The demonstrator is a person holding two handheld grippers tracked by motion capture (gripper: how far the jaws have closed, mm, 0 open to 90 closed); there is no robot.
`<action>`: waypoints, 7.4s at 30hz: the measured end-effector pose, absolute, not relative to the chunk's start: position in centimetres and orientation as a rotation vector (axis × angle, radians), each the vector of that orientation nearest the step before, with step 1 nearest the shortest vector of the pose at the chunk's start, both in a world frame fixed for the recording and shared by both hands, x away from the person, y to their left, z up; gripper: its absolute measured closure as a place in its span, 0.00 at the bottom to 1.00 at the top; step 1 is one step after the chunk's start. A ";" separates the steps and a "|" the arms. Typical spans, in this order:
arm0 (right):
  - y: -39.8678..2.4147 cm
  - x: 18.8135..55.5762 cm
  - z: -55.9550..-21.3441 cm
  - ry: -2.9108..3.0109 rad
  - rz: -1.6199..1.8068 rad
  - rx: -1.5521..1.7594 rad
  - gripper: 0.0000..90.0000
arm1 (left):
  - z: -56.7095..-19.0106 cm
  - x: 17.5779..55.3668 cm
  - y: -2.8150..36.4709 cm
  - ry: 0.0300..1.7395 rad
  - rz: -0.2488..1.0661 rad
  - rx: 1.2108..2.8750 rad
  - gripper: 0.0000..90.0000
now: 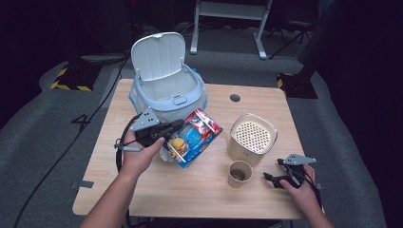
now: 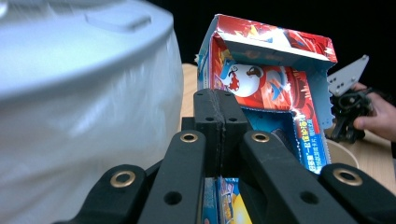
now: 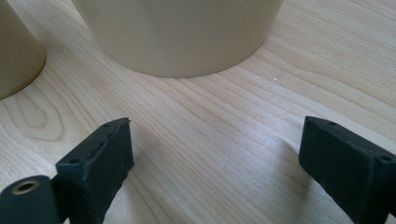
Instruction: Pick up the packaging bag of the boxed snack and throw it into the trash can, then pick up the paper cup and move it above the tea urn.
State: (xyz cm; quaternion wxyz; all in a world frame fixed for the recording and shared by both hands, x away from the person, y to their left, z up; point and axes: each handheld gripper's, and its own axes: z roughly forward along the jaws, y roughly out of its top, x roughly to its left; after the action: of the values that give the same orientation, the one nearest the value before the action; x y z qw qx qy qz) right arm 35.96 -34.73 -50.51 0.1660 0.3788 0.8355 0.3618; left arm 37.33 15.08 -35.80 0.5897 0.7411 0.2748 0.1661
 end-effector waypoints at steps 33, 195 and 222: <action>-34.7 36.0 -50.5 2.378 1.030 1.077 0.11 | -25.5 39.5 17.3 0.601 0.527 1.546 0.99; -26.6 31.2 -48.0 2.438 1.421 0.781 0.20 | -50.3 34.5 19.9 0.910 0.354 2.179 0.45; -24.6 32.5 -49.7 2.408 1.460 0.792 0.34 | -50.3 34.8 19.6 0.949 0.367 2.181 0.40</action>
State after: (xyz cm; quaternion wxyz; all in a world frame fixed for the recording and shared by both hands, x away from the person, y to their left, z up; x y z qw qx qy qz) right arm 32.47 -24.56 -49.74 0.1079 0.2692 0.8182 0.4963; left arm 34.77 19.55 -50.34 0.3593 0.8458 0.3680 0.1421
